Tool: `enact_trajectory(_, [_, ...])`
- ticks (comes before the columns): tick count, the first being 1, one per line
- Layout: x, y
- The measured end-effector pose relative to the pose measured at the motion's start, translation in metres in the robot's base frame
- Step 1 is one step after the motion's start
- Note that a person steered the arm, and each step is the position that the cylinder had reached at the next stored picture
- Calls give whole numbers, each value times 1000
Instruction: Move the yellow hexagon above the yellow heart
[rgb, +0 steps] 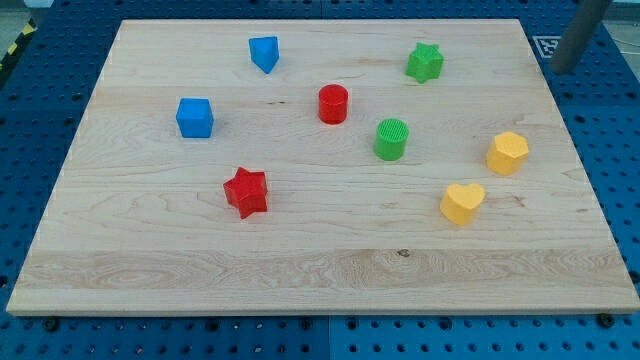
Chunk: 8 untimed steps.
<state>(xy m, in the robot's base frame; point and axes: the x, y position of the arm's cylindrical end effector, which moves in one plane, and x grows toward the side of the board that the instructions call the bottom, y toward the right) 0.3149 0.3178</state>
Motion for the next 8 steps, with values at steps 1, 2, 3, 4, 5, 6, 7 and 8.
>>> enact_trajectory(1, [15,-4])
enact_trajectory(2, [38,-4])
enact_trajectory(3, [78,-9])
enact_trajectory(4, [116,-24])
enact_trajectory(5, [124,-27])
enact_trajectory(6, [124,-39])
enact_trajectory(7, [124,-64])
enact_trajectory(8, [124,-85])
